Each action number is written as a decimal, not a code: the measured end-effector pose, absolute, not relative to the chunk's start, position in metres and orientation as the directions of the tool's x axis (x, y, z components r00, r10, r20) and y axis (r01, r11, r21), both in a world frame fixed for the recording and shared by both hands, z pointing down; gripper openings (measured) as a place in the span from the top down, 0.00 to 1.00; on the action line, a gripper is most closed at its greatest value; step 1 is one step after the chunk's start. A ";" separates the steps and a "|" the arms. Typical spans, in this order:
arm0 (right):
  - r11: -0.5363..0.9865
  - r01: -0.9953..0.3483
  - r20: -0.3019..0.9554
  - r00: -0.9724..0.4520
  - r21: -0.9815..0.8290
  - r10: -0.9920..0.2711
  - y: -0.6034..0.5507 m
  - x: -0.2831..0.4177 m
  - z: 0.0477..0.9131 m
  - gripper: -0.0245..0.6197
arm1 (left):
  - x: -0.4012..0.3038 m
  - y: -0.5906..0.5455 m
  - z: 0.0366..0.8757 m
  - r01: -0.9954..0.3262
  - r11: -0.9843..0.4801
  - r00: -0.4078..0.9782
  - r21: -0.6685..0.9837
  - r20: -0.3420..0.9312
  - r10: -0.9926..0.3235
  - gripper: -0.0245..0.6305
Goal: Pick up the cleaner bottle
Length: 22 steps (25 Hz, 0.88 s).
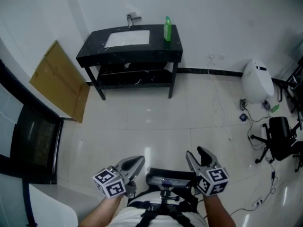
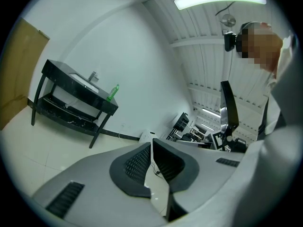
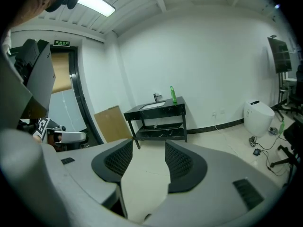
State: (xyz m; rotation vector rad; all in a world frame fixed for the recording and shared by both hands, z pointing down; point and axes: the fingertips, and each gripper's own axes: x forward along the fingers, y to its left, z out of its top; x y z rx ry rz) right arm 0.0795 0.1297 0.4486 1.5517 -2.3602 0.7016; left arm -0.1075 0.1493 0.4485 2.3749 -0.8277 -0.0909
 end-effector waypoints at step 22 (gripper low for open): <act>0.407 -0.878 0.411 -0.478 -0.253 -0.776 0.099 0.072 0.431 0.62 | -0.109 0.128 0.428 -0.574 -0.589 0.755 0.569 0.090 -0.650 0.96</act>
